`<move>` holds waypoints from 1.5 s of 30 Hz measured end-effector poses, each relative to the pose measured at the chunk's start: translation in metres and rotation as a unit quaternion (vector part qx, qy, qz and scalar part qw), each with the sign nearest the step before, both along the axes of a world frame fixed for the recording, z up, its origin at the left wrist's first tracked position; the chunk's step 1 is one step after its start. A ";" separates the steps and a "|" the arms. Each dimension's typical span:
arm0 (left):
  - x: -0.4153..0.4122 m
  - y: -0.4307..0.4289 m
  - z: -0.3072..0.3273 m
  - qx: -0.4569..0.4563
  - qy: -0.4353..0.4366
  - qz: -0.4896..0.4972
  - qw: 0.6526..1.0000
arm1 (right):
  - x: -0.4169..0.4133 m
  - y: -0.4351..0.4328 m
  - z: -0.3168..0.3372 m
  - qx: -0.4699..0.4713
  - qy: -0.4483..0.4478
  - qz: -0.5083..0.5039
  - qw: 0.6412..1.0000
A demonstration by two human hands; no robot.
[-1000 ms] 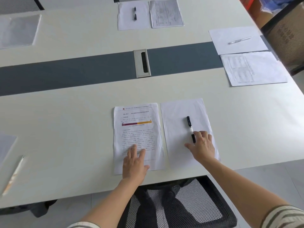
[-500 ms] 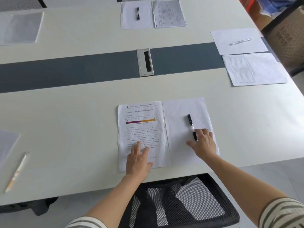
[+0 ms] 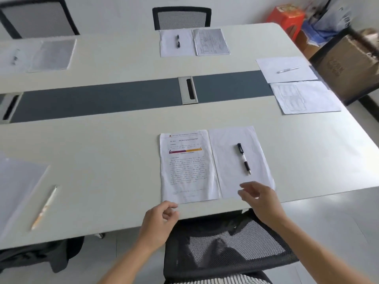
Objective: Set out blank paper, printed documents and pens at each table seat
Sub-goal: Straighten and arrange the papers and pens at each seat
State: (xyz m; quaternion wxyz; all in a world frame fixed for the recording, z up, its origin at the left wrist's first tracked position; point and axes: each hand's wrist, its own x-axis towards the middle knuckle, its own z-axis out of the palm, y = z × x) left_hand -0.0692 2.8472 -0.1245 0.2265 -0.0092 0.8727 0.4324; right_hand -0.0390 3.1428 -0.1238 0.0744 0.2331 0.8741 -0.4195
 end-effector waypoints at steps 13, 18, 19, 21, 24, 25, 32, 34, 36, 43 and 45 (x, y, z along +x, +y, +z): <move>0.214 -0.069 0.062 0.132 -0.032 0.346 0.928 | 0.090 -0.105 0.030 -0.168 -0.042 0.226 0.959; 0.286 -0.105 0.076 0.132 0.005 0.445 0.886 | 0.102 -0.170 0.046 -0.201 -0.045 0.313 0.927; 0.298 -0.116 0.075 0.128 0.017 0.462 0.878 | 0.103 -0.185 0.047 -0.197 -0.046 0.335 0.920; 0.319 -0.139 0.077 0.126 0.035 0.487 0.864 | 0.110 -0.216 0.049 -0.198 -0.043 0.369 0.907; 0.342 -0.175 0.081 0.146 0.058 0.526 0.836 | 0.122 -0.266 0.051 -0.191 -0.029 0.397 0.897; 0.349 -0.189 0.081 0.154 0.064 0.539 0.826 | 0.126 -0.284 0.052 -0.188 -0.027 0.403 0.895; 0.406 -0.333 0.080 0.148 0.077 0.583 0.795 | 0.163 -0.438 0.047 -0.180 -0.014 0.411 0.894; 0.414 -0.369 0.085 0.140 0.077 0.592 0.790 | 0.168 -0.472 0.053 -0.189 -0.009 0.406 0.894; 0.414 -0.404 0.089 0.142 0.084 0.601 0.782 | 0.168 -0.501 0.059 -0.193 0.001 0.403 0.894; 0.357 -0.496 0.079 0.168 0.080 0.581 0.792 | 0.118 -0.570 0.061 -0.203 0.015 0.360 0.911; 0.330 -0.522 0.075 0.168 0.083 0.568 0.802 | 0.093 -0.594 0.055 -0.205 0.026 0.341 0.917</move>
